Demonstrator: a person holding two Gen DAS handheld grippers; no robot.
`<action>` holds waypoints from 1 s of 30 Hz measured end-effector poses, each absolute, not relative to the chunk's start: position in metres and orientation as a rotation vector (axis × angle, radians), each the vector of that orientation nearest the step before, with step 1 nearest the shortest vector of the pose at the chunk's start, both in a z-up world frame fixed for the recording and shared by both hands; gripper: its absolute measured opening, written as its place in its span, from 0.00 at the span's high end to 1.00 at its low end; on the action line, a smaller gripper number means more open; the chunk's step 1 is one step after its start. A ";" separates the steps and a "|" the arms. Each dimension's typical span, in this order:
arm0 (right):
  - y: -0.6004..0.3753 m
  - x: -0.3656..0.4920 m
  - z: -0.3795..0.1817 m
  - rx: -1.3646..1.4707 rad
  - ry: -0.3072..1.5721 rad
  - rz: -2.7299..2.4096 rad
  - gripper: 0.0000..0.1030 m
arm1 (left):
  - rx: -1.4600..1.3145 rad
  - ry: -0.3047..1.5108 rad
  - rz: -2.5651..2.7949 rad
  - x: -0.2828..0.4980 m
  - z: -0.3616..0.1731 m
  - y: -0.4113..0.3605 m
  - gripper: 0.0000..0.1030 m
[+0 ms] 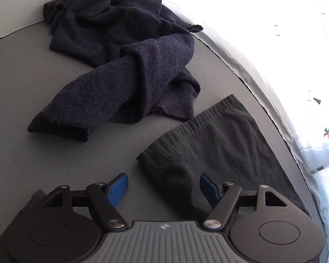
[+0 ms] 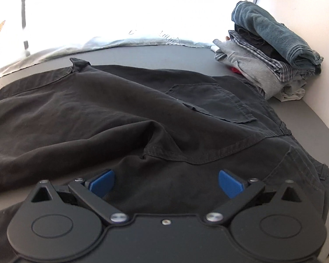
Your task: Fold clothes
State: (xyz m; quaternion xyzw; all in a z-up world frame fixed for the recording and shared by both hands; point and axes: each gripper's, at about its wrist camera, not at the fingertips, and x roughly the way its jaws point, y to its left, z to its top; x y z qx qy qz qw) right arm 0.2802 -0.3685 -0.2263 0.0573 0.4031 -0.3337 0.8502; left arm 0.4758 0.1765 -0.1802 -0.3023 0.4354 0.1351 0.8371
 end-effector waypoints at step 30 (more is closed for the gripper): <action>-0.472 0.136 -0.218 0.547 0.638 -0.888 0.01 | -0.337 0.999 0.166 0.346 -0.144 0.109 0.37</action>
